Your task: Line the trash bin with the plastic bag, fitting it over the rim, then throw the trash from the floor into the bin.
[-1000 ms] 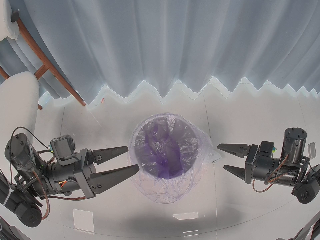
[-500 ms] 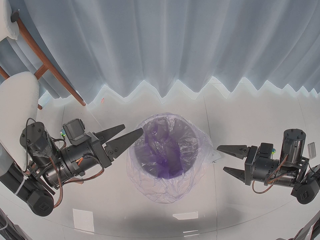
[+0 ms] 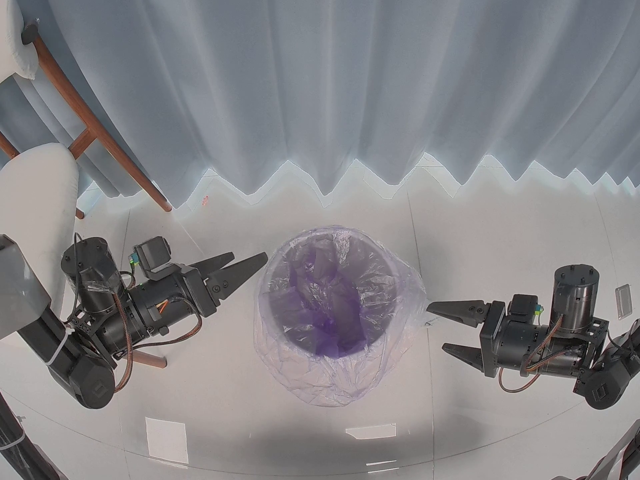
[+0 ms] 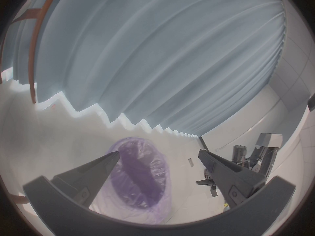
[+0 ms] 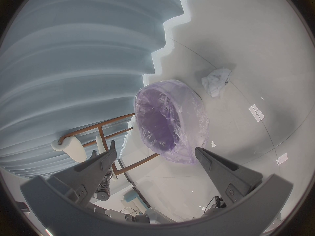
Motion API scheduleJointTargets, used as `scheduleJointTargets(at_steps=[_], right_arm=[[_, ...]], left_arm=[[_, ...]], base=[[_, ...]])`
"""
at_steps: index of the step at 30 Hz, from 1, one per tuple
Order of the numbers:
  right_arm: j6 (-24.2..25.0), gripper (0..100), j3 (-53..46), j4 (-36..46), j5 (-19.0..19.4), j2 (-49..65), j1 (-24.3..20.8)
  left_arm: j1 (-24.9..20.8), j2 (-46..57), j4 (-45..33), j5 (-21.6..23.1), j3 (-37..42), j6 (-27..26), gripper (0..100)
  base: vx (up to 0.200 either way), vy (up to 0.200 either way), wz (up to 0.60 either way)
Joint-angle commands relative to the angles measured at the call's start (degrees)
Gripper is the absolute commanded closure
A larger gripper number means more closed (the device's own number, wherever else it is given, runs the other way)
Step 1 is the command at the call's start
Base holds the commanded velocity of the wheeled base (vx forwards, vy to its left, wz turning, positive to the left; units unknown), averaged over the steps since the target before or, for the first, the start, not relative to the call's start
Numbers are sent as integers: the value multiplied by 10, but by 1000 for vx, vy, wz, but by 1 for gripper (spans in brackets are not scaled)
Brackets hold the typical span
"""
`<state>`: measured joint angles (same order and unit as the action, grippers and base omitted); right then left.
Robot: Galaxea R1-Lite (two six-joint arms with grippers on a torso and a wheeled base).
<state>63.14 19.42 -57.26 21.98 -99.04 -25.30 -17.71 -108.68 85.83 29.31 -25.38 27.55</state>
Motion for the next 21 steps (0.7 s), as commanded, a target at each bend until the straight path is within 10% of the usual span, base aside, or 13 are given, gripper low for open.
scheduleJointTargets(at_steps=[1,21], right_arm=[[-1,0,1,0,0,-20,0],[-2,0,1,-1,0,-31,-2]], left_arm=[[27,-33,-17,6,-2,-1,0],[24,-188,-30,-1,49,-94,0]], base=[[0,0,0],[0,0,0]])
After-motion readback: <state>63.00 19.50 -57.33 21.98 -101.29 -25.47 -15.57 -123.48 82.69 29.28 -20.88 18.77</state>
